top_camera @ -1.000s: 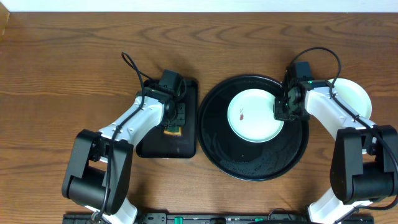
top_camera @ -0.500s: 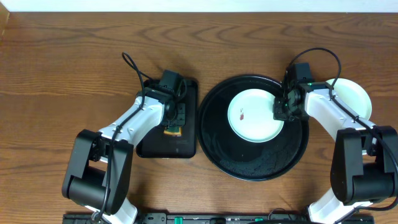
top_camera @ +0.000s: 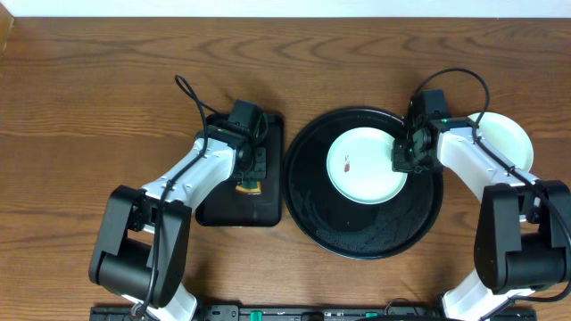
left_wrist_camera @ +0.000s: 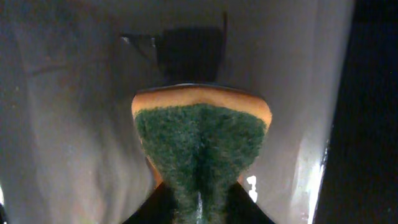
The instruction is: Clean dirty plates on tray and stack at the side
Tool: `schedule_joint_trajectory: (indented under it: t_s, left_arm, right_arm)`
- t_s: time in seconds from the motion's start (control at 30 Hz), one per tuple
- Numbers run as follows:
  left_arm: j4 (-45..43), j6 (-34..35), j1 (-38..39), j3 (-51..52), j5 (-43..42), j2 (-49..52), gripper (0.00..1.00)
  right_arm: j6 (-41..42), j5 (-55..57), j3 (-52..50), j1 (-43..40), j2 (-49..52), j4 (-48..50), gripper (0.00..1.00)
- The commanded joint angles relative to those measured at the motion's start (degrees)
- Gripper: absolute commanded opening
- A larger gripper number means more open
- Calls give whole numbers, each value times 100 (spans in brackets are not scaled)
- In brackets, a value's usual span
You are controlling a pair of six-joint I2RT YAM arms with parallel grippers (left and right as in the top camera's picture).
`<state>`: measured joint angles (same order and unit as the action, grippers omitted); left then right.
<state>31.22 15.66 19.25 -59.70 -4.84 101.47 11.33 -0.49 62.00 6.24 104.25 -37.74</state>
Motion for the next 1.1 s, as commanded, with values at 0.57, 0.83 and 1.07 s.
schedule_joint_trajectory:
  t_s: [0.57, 0.83, 1.07]
  left_arm:
    - [-68, -15, 13, 256, -52, 79, 41]
    - [-31, -20, 13, 245, -48, 46, 8]
    - [350, -22, 13, 9, 450, -721, 8]
  right_arm:
    - [20, 90, -72, 57, 28, 0, 1]
    - [20, 90, -72, 57, 28, 0, 1]
    - [17, 90, -72, 57, 28, 0, 1]
